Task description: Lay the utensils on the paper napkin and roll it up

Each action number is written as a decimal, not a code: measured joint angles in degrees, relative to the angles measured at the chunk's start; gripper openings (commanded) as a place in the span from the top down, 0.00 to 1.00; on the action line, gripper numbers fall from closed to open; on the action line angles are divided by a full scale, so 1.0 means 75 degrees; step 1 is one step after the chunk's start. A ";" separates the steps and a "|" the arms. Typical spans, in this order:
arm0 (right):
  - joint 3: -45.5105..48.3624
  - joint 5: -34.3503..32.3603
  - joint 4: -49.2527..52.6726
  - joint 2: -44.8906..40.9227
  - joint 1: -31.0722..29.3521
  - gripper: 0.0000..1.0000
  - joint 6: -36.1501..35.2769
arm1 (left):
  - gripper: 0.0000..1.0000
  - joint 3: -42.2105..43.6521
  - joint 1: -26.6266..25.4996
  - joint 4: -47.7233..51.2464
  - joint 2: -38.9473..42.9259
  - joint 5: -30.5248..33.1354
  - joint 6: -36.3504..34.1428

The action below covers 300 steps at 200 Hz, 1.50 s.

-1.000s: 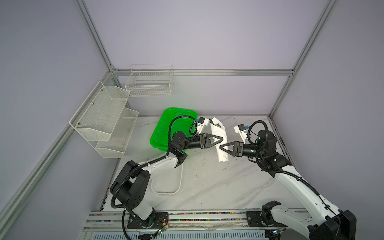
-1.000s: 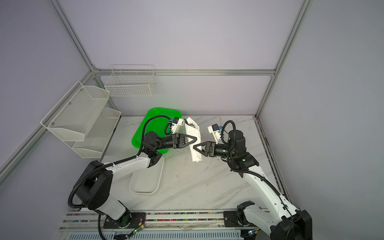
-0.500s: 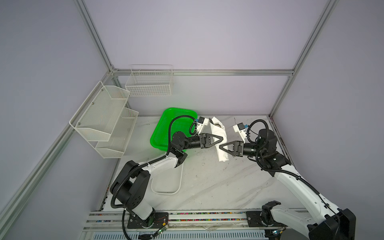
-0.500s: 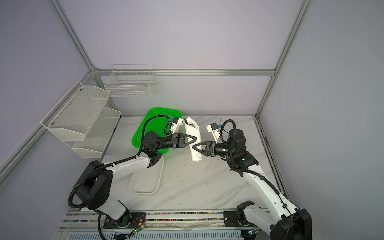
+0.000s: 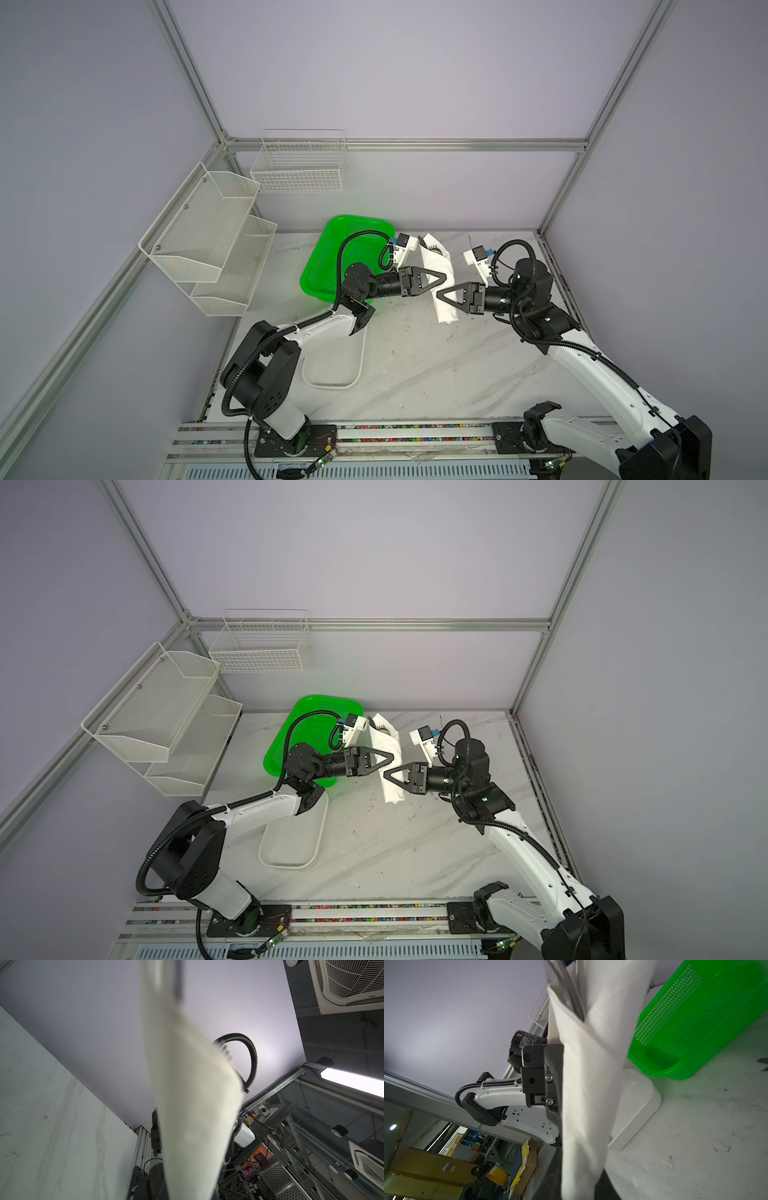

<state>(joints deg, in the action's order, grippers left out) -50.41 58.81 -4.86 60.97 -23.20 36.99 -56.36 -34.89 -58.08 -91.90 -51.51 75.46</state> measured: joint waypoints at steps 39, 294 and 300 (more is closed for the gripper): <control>0.0000 -0.0221 0.0090 -0.0035 -0.0003 0.86 0.0012 | 0.59 0.0003 0.0000 0.0662 0.0047 0.0184 -0.0420; -0.0017 -0.0294 0.0064 -0.0067 0.0000 0.83 -0.0003 | 0.90 0.0131 -0.0251 0.0903 0.0329 0.0554 -0.0624; -0.0017 -0.0300 0.0093 -0.0067 0.0000 0.83 -0.0032 | 0.90 0.0131 -0.0251 0.0915 0.0329 0.0554 -0.0632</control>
<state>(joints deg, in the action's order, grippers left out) -50.54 56.55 -4.16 60.47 -23.20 36.75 -55.37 -36.77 -51.22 -89.43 -47.35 70.72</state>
